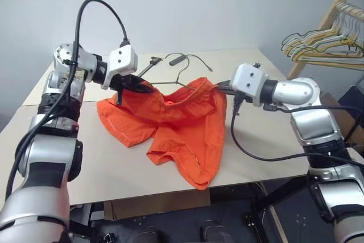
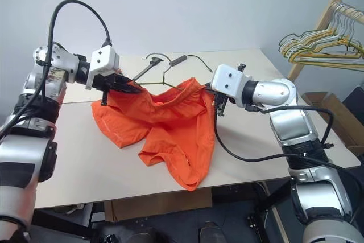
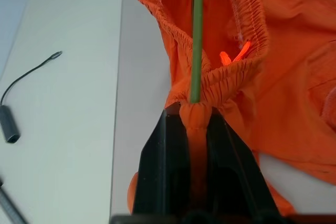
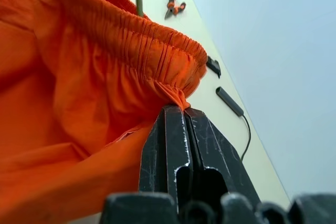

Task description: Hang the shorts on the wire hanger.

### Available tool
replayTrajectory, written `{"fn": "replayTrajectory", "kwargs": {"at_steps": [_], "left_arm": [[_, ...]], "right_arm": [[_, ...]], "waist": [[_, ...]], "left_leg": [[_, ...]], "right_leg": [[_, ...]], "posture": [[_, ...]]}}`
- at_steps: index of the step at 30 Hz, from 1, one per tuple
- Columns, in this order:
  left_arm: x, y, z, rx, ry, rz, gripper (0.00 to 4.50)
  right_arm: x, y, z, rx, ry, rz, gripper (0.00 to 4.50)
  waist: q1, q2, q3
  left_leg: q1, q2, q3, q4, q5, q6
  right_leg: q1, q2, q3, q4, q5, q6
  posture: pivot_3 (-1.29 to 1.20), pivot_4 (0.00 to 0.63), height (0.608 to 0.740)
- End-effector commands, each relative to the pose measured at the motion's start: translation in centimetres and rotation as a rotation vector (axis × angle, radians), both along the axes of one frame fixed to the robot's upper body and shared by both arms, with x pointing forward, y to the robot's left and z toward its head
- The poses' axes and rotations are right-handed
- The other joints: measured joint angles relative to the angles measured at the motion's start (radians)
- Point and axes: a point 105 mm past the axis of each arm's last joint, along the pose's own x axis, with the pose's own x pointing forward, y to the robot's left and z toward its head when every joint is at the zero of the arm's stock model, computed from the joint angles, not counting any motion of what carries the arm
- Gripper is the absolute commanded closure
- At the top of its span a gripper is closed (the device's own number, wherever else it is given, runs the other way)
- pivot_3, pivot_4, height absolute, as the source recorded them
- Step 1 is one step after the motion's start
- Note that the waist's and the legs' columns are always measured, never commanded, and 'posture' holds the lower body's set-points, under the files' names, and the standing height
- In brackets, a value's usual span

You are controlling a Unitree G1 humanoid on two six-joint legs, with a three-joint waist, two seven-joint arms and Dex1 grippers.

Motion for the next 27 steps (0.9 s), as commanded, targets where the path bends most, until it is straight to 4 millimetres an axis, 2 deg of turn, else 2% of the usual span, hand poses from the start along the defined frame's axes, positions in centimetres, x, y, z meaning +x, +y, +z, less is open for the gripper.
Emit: {"fn": "replayTrajectory", "kwargs": {"at_steps": [1, 5, 8, 11, 16, 22, 27], "left_arm": [[-0.2, -0.1, 1.4, -0.034, -0.048, -0.006, 4.48], [0.0, 0.0, 1.1, -0.028, -0.062, 0.018, 4.48], [0.0, -0.2, 1.2, -0.06, -0.06, 0.009, 4.48], [-0.4, -0.4, 1.4, -0.09, -0.057, -0.025, 4.48], [-1.0, -0.4, 1.3, -0.107, -0.025, -0.052, 4.48], [-1.5, -0.1, 0.7, -0.09, -0.002, -0.065, 4.48], [-1.3, -0.4, 0.5, -0.085, -0.009, -0.063, 4.48]], "right_arm": [[-0.7, 0.8, 1.8, 0.015, -0.076, 0.054, 4.49], [-2.1, 1.9, 2.4, 0.07, -0.053, 0.144, 4.49], [-2.4, 2.0, 1.5, 0.03, -0.04, 0.161, 4.49], [-2.2, 1.9, 0.2, -0.023, -0.019, 0.148, 3.79], [-0.3, 0.3, -2.0, 0.003, 0.063, 0.027, 2.16], [-0.6, -0.2, -2.2, 0.124, 0.141, 0.032, 2.16], [-2.5, 0.2, -1.4, 0.167, 0.202, 0.154, 2.16]], "waist": [[0.0, 0.0, 0.0], [0.001, 0.0, 0.0], [0.001, 0.0, 0.0], [0.001, 0.0, 0.0], [0.001, 0.0, 0.0], [0.001, 0.0, 0.0], [0.0, 0.0, 0.0]], "left_leg": [[0.0, 0.0, 0.0, 0.0, 0.0, 0.0], [0.0, 0.0, 0.0, 0.0, 0.0, 0.0], [0.0, 0.0, -0.001, 0.0, 0.0, 0.0], [0.0, 0.0, 0.0, 0.001, 0.0, 0.0], [0.0, 0.0, 0.0, 0.001, 0.0, 0.0], [0.0, 0.0, 0.0, 0.001, 0.0, 0.0], [0.0, 0.0, -0.001, 0.001, 0.0, 0.0]], "right_leg": [[0.0, 0.0, 0.0, 0.0, 0.0, 0.0], [0.0, 0.0, 0.0, 0.0, 0.0, 0.0], [0.0, 0.0, 0.0, 0.0, 0.0, 0.0], [0.0, 0.0, 0.0, 0.0, 0.0, 0.0], [0.0, 0.0, 0.0, 0.0, 0.0, 0.0], [0.0, 0.0, 0.0, 0.0, 0.0, 0.0], [0.0, 0.0, 0.0, 0.0, 0.0, 0.0]], "posture": [[-0.04, 0.0, 0.74], [-0.04, 0.0, 0.74], [-0.04, 0.0, 0.74], [-0.05, 0.0, 0.74], [-0.04, 0.0, 0.74], [-0.05, 0.0, 0.74], [-0.05, 0.0, 0.74]]}}
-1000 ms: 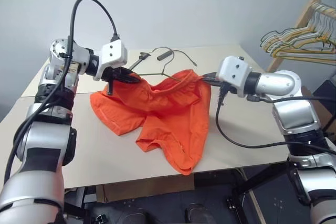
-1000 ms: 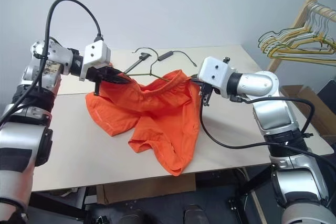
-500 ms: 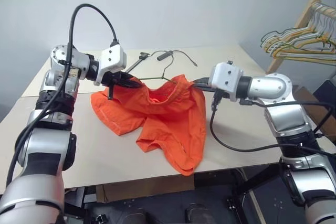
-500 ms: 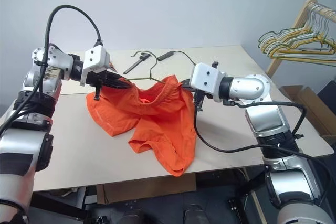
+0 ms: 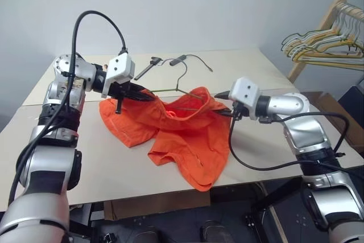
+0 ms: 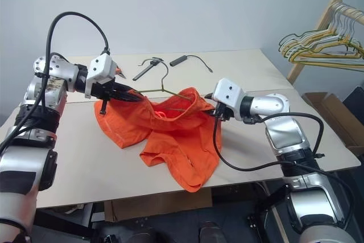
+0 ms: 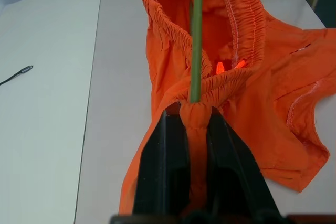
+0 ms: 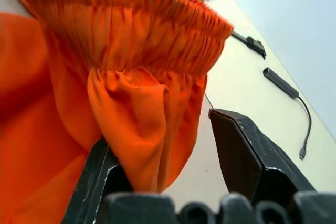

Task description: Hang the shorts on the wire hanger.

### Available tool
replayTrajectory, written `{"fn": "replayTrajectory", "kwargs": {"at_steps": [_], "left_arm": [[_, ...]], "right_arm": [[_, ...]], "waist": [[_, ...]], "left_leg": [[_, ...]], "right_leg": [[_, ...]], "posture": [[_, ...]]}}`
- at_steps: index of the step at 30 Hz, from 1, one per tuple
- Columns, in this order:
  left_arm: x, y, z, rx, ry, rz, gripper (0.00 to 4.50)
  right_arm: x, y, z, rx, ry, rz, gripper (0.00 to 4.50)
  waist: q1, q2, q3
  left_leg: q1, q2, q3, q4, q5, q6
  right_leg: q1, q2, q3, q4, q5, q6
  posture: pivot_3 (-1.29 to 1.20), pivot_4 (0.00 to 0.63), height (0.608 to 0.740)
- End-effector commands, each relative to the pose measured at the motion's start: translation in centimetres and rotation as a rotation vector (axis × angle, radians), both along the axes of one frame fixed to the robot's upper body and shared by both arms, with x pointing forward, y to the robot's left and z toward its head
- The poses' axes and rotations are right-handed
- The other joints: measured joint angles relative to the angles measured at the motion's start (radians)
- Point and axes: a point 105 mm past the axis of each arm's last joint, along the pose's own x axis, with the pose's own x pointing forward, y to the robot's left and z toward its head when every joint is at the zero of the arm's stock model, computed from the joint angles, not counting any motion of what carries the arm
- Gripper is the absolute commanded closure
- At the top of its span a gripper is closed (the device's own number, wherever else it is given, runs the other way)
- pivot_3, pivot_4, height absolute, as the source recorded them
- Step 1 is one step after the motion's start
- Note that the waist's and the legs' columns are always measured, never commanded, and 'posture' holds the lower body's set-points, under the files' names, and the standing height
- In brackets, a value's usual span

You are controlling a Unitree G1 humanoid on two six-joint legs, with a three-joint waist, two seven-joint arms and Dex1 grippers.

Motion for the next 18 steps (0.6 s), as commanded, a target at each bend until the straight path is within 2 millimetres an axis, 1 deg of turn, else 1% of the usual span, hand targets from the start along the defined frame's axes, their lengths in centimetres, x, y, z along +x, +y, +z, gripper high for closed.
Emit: {"fn": "replayTrajectory", "kwargs": {"at_steps": [1, 6, 9, 18], "left_arm": [[0.1, -0.4, 1.5, -0.017, -0.061, -0.015, 4.48], [-0.1, -1.0, 1.4, -0.018, -0.063, -0.047, 4.48], [-0.4, -1.5, 1.6, -0.033, -0.058, -0.075, 4.48], [-0.8, -1.4, 1.3, -0.034, -0.05, -0.092, 4.48]], "right_arm": [[-1.6, 0.3, 2.1, 0.048, -0.011, 0.096, 2.16], [-2.2, 0.7, 2.1, 0.04, 0.062, 0.158, 2.16], [-1.9, 0.9, 1.7, 0.017, 0.095, 0.157, 2.16], [-0.8, 1.3, 1.5, 0.016, 0.157, 0.119, 2.16]], "waist": [[0.0, 0.0, 0.0], [0.0, 0.0, 0.0], [0.0, 0.0, 0.0], [-0.001, 0.0, 0.0]], "left_leg": [[0.0, 0.0, 0.0, 0.0, 0.0, 0.0], [0.001, 0.0, 0.0, 0.0, 0.0, 0.0], [0.001, 0.0, 0.0, 0.0, 0.0, 0.0], [0.001, 0.0, 0.0, 0.0, 0.0, 0.0]], "right_leg": [[0.0, 0.0, 0.0, 0.0, 0.0, 0.0], [0.001, 0.0, 0.0, 0.0, 0.0, 0.0], [0.001, 0.0, 0.0, 0.0, 0.0, 0.0], [0.001, 0.0, 0.0, 0.0, 0.0, 0.0]], "posture": [[-0.06, 0.0, 0.74], [-0.06, 0.0, 0.74], [-0.06, 0.0, 0.74], [-0.05, 0.0, 0.74]]}}
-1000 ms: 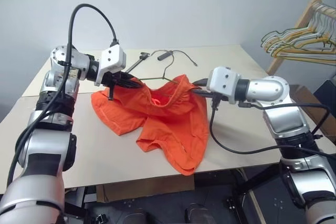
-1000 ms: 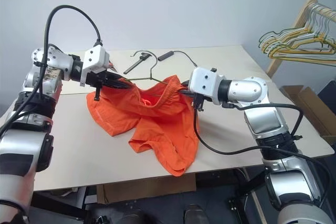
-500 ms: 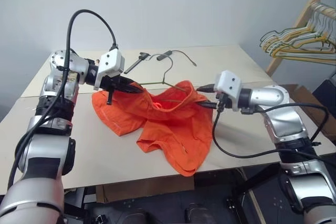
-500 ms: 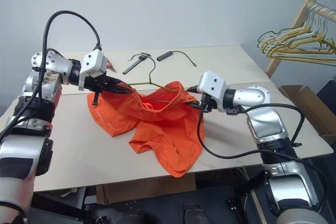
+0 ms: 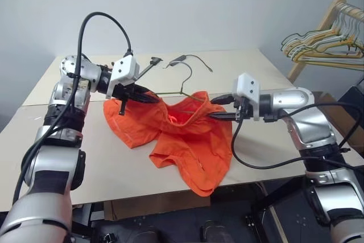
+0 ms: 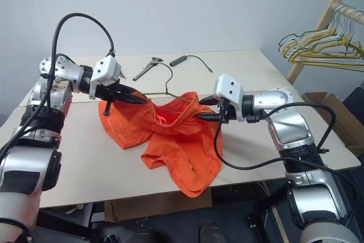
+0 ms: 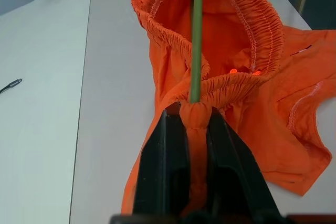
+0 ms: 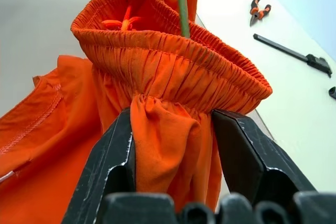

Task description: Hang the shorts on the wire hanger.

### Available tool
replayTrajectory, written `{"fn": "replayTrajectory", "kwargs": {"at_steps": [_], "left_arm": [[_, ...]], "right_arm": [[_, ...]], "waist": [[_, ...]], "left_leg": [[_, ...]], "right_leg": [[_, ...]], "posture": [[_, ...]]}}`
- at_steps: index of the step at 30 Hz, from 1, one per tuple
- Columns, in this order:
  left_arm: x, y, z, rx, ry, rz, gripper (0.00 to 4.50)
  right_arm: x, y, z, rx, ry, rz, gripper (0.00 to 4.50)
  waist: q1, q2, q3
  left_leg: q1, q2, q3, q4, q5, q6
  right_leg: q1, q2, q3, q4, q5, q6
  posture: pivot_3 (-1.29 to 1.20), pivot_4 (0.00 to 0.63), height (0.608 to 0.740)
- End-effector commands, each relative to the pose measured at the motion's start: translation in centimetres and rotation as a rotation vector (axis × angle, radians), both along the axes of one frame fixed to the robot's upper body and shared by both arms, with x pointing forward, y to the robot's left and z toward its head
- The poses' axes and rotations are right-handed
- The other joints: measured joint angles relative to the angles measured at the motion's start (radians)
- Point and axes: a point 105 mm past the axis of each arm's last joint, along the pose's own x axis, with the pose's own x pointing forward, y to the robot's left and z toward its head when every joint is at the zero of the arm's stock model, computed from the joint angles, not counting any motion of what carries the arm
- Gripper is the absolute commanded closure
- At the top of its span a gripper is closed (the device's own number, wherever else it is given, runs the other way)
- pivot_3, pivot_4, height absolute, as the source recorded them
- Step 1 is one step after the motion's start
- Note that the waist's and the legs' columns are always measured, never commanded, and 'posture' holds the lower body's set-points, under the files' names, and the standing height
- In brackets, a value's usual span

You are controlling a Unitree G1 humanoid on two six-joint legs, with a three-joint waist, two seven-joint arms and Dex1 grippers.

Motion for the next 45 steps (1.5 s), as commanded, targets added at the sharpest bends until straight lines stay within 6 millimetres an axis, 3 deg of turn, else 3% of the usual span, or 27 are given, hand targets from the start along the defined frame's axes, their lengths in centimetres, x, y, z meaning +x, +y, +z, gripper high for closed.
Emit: {"fn": "replayTrajectory", "kwargs": {"at_steps": [1, 2, 5, 10, 16, 22, 27, 30, 35, 41, 45], "left_arm": [[-0.4, -0.3, 1.6, -0.027, -0.059, -0.032, 4.48], [-0.3, -0.3, 1.6, -0.025, -0.061, -0.032, 4.48], [-0.4, -0.4, 1.6, -0.034, -0.059, -0.036, 4.48], [-0.4, -0.6, 1.7, -0.052, -0.059, -0.042, 4.48], [0.4, -0.3, 1.3, -0.045, -0.102, 0.002, 4.48], [1.2, 0.4, 1.7, -0.11, -0.143, 0.067, 2.54], [1.3, 1.8, 3.2, -0.175, -0.176, 0.116, 0.87], [1.6, 2.9, 5.2, -0.28, -0.219, 0.191, 0.01], [0.6, 3.9, 6.4, -0.417, -0.198, 0.212, 0.01], [-3.0, 2.8, 4.1, -0.497, -0.061, 0.118, 0.01], [-3.4, 2.0, 4.0, -0.603, -0.017, 0.171, 0.01]], "right_arm": [[0.2, 0.4, 1.2, 0.007, -0.021, 0.001, 2.16], [0.3, 0.4, 1.2, 0.013, -0.011, 0.001, 2.16], [0.3, 0.6, 1.0, 0.012, 0.01, 0.002, 2.75], [0.3, 0.6, 0.6, 0.01, 0.032, -0.005, 4.45], [0.5, 0.6, 0.7, 0.017, 0.033, -0.019, 4.48], [0.7, -0.2, 1.1, 0.035, 0.023, -0.066, 4.5], [1.0, -1.7, 1.3, 0.058, 0.035, -0.151, 4.5], [1.2, -3.1, 1.3, 0.073, 0.04, -0.226, 4.5], [1.4, -5.9, 1.6, 0.106, 0.055, -0.419, 4.5], [1.7, -8.9, 2.7, 0.18, 0.126, -0.715, 4.5], [1.7, -12.3, 2.1, 0.204, 0.202, -0.989, 4.5]], "waist": [[0.001, 0.0, 0.0], [0.001, 0.0, 0.0], [0.001, 0.0, 0.0], [0.001, 0.0, 0.0], [0.001, 0.0, 0.0], [0.001, 0.0, 0.0], [0.001, 0.0, 0.0], [0.0, 0.0, 0.0], [0.0, 0.0, 0.0], [-0.009, 0.001, 0.0], [-0.014, 0.0, 0.0]], "left_leg": [[0.0, 0.0, 0.0, 0.0, 0.0, 0.0], [0.0, 0.0, 0.0, 0.0, 0.0, 0.0], [0.0, 0.0, 0.0, 0.0, 0.0, 0.0], [0.0, 0.0, 0.0, 0.0, 0.0, 0.0], [0.0, 0.0, 0.0, 0.0, 0.0, 0.0], [0.0, 0.0, 0.0, 0.0, 0.0, 0.0], [0.0, 0.0, 0.0, 0.0, 0.0, 0.0], [0.0, 0.0, 0.0, 0.0, 0.0, 0.0], [0.0, 0.0, 0.0, 0.0, 0.0, 0.0], [0.0, 0.001, 0.0, -0.001, 0.0, 0.0], [0.0, 0.001, 0.0, 0.0, 0.0, 0.0]], "right_leg": [[0.0, 0.0, 0.0, 0.0, 0.0, 0.0], [0.0, 0.0, 0.0, 0.0, 0.0, 0.0], [0.0, 0.0, 0.0, 0.0, 0.0, 0.0], [0.0, 0.0, 0.0, 0.0, 0.0, 0.0], [0.0, 0.0, 0.0, 0.0, 0.0, 0.0], [0.0, 0.0, 0.0, 0.0, 0.0, 0.0], [0.0, 0.0, 0.0, 0.0, 0.0, 0.0], [0.0, 0.0, 0.0, 0.0, 0.0, 0.0], [0.0, -0.001, 0.0, 0.0, 0.0, 0.0], [-0.001, -0.001, 0.0, 0.001, 0.0, 0.0], [0.0, -0.003, 0.0, 0.001, 0.0, 0.0]], "posture": [[-0.05, 0.0, 0.74], [-0.05, 0.0, 0.74], [-0.05, 0.0, 0.74], [-0.05, 0.0, 0.74], [-0.06, 0.0, 0.74], [-0.06, 0.0, 0.74], [-0.07, 0.0, 0.74], [-0.08, 0.0, 0.74], [-0.09, 0.0, 0.74], [-0.12, 0.0, 0.74], [-0.13, 0.0, 0.74]]}}
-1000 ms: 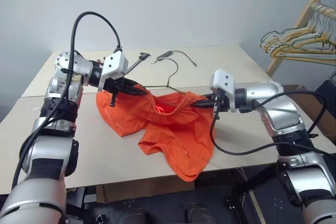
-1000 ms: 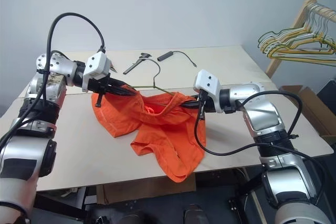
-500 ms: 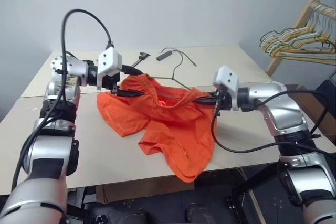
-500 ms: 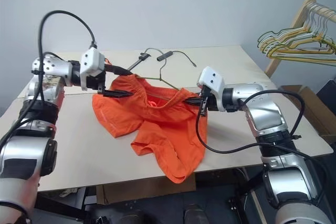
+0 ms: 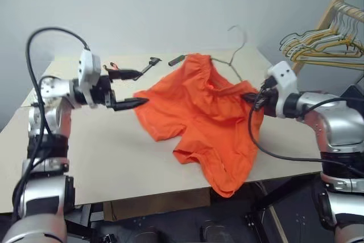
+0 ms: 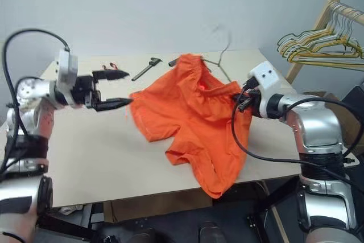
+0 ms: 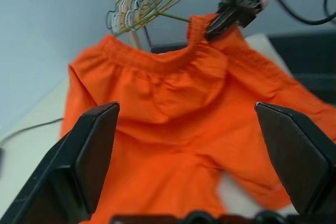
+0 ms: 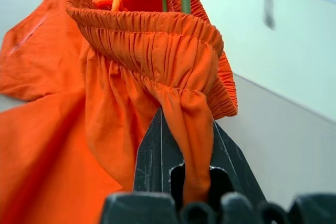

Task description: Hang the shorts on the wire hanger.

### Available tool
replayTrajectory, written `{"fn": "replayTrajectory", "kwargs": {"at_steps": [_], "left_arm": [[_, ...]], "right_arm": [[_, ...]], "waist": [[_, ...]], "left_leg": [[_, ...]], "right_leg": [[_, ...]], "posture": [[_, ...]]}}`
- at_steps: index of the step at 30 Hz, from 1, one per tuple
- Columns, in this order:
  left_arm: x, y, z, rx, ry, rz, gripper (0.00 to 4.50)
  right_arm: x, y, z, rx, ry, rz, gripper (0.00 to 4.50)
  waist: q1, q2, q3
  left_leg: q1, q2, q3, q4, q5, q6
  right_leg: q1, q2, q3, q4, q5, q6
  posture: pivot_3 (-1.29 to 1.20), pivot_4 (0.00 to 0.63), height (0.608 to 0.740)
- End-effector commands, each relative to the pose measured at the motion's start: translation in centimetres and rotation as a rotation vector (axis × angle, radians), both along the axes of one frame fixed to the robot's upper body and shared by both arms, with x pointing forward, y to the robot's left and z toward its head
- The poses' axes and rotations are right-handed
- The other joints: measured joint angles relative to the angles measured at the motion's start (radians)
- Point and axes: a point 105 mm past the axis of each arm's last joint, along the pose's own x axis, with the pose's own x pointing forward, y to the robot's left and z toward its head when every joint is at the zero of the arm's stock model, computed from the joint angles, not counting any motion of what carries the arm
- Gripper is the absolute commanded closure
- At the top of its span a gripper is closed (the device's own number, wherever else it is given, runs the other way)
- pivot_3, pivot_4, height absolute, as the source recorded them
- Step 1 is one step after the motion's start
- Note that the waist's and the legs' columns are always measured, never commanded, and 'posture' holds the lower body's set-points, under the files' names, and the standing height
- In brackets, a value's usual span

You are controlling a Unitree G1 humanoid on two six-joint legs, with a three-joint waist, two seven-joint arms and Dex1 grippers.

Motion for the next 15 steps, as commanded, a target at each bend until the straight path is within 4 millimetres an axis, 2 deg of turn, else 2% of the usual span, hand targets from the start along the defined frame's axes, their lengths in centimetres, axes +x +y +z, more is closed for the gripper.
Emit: {"fn": "replayTrajectory", "kwargs": {"at_steps": [1, 5, 8, 11, 15], "left_arm": [[-0.4, -0.7, 3.1, -0.125, -0.064, 0.035, 0.01], [-1.2, -1.7, 4.1, -0.238, -0.056, 0.018, 0.01], [-1.5, -2.0, 4.2, -0.259, -0.057, 0.015, 0.01], [-1.6, -2.3, 4.1, -0.287, -0.054, 0.013, 0.01], [-1.8, -2.4, 4.7, -0.356, -0.057, -0.011, 0.01]], "right_arm": [[-0.2, -3.1, 1.7, 0.018, -0.023, -0.224, 4.5], [-0.8, -6.7, 1.3, 0.032, 0.019, -0.508, 4.5], [-1.4, -8.6, 0.9, 0.042, 0.044, -0.683, 4.5], [-2.7, -11.3, 0.3, 0.082, 0.06, -0.941, 4.5], [-3.7, -13.0, 0.3, 0.065, 0.045, -1.129, 4.5]], "waist": [[0.001, 0.0, 0.0], [-0.008, 0.0, 0.0], [-0.016, 0.001, -0.001], [-0.028, 0.003, -0.002], [-0.04, 0.006, -0.004]], "left_leg": [[0.0, 0.0, 0.0, 0.0, 0.0, 0.0], [0.0, -0.001, 0.0, 0.0, 0.0, 0.0], [0.001, -0.001, 0.0, -0.001, 0.0, 0.0], [0.002, -0.001, 0.001, -0.002, 0.0, 0.0], [0.002, -0.001, 0.001, -0.002, 0.0, 0.0]], "right_leg": [[0.0, 0.0, 0.0, 0.0, 0.0, 0.0], [0.001, 0.0, 0.0, -0.001, 0.0, 0.0], [0.001, 0.0, 0.001, -0.001, 0.0, 0.0], [0.001, 0.0, 0.003, 0.0, 0.0, 0.0], [0.001, 0.0, 0.003, -0.001, 0.0, 0.0]], "posture": [[-0.13, 0.0, 0.74], [-0.13, 0.0, 0.74], [-0.13, 0.0, 0.74], [-0.13, 0.0, 0.74], [-0.14, 0.0, 0.74]]}}
